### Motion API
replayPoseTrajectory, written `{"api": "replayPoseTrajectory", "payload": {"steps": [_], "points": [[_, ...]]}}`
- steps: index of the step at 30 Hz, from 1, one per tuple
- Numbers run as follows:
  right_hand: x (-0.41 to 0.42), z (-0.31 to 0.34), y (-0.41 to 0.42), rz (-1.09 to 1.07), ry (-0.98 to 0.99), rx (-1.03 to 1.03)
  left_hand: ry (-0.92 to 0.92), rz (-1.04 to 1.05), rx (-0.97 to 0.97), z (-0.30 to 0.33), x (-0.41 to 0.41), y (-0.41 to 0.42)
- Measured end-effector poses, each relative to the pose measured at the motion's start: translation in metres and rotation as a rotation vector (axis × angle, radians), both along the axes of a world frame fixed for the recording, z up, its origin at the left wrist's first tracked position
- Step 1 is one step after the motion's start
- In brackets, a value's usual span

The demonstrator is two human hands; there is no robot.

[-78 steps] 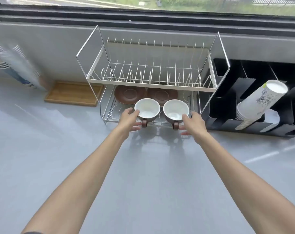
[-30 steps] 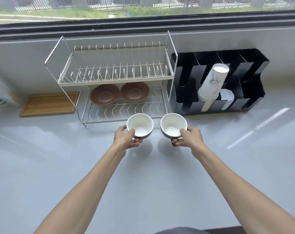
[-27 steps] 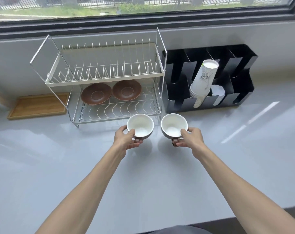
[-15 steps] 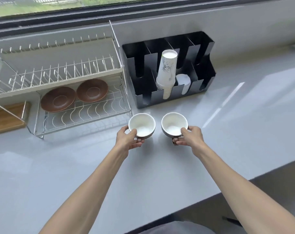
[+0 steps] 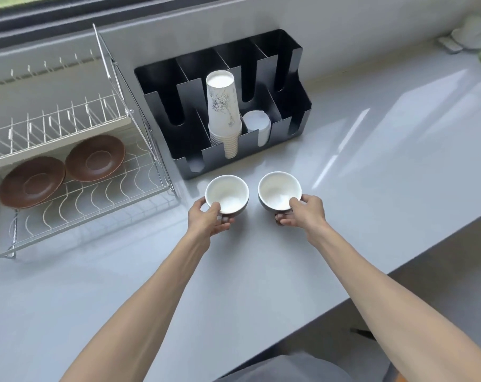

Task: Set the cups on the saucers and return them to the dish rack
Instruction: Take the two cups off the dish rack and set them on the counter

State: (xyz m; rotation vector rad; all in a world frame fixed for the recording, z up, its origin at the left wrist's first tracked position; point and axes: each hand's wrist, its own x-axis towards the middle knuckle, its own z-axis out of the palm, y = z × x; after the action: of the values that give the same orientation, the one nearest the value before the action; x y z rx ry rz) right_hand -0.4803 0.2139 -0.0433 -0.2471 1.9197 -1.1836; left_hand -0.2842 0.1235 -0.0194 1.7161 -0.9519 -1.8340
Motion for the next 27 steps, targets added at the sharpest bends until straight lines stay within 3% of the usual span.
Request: {"api": "replayPoseTrajectory", "payload": {"steps": [27], "points": [[-0.012, -0.008, -0.027, 0.004, -0.027, -0.007, 0.024, 0.077, 0.048, -0.022, -0.022, -0.022]]}}
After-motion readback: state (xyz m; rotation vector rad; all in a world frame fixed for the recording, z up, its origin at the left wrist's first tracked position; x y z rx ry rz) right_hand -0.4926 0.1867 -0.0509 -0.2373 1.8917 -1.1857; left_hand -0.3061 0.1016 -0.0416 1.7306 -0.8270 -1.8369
